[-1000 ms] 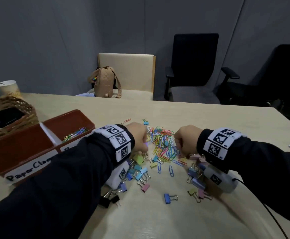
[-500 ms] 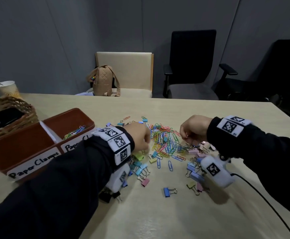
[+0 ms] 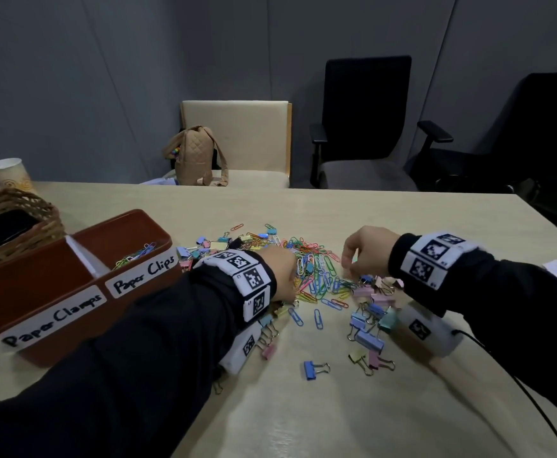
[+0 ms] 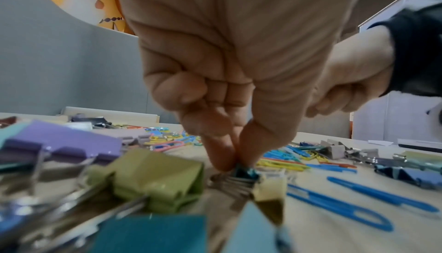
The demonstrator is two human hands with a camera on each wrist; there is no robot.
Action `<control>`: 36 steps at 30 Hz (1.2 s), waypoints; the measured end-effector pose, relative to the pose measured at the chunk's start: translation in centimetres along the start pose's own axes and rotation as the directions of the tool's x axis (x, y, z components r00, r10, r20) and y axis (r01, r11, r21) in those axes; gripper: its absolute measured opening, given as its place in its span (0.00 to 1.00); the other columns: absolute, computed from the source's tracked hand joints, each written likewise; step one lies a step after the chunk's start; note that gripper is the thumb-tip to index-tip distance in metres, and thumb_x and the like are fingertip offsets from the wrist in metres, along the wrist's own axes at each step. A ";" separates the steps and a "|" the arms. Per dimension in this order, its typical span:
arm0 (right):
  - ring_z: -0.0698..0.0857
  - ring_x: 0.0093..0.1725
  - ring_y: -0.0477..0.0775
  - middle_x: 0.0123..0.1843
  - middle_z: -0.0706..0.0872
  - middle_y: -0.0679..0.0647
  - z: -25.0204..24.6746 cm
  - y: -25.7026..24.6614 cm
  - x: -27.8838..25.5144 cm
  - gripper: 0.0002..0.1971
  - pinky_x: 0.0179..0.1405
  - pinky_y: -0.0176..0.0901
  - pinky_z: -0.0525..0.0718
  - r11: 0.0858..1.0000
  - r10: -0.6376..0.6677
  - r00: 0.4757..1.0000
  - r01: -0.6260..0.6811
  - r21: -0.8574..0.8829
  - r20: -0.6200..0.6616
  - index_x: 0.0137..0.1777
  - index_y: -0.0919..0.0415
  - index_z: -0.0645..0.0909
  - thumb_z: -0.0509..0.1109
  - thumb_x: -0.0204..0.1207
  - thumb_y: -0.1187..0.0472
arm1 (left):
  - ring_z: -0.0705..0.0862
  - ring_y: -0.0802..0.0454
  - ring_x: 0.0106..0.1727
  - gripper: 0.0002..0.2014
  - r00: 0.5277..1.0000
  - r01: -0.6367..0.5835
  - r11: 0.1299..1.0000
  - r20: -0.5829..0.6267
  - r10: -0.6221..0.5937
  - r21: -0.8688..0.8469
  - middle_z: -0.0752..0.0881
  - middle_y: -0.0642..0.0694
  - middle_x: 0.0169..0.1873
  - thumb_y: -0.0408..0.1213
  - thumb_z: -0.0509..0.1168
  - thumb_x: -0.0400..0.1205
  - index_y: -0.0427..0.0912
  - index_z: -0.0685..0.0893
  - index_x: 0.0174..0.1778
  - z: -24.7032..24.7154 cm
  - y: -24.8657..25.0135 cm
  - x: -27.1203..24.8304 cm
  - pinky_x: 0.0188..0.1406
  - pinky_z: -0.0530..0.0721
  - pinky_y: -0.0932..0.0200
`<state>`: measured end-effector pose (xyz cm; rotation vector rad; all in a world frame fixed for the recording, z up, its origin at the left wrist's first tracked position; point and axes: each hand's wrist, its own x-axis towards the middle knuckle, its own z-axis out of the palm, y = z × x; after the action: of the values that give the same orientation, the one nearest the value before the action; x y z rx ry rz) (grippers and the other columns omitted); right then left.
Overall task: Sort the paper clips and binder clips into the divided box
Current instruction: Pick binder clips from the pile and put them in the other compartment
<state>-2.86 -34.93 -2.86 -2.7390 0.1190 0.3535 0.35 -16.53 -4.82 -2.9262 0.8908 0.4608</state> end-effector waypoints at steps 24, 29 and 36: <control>0.81 0.40 0.56 0.41 0.86 0.58 2.0 -3.6 -0.8 0.07 0.41 0.42 0.80 0.883 -0.040 0.986 0.110 -0.457 0.160 0.49 0.67 0.87 0.69 0.76 0.65 | 0.86 0.55 0.44 0.06 0.984 -0.175 0.979 -0.024 0.174 -0.100 0.89 0.53 0.41 0.41 0.75 0.73 0.47 0.90 0.45 -0.2 -0.2 -2.6 0.46 0.86 0.59; 0.76 0.31 0.50 0.32 0.80 0.51 -0.8 -2.5 -1.0 0.09 0.28 0.36 0.74 0.987 -0.066 0.993 0.079 -0.139 0.097 0.37 0.59 0.80 0.64 0.76 0.70 | 0.87 0.50 0.43 0.04 0.968 -0.252 0.967 0.033 0.250 0.047 0.90 0.49 0.40 0.36 0.72 0.74 0.43 0.91 0.42 -0.5 1.5 -2.2 0.42 0.86 0.58; 0.66 0.21 0.48 0.24 0.70 0.55 -1.6 0.1 -1.5 0.12 0.17 0.33 0.66 0.824 0.058 0.987 -0.132 0.551 0.150 0.34 0.64 0.74 0.63 0.80 0.74 | 0.87 0.47 0.43 0.08 0.976 -0.202 0.971 0.108 0.189 0.126 0.89 0.47 0.39 0.42 0.70 0.75 0.42 0.90 0.41 0.0 2.4 -2.1 0.43 0.88 0.53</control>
<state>-3.94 -35.58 -1.03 -2.1230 0.2797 0.4385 -2.57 -17.41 -4.08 -2.6818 1.1548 0.5231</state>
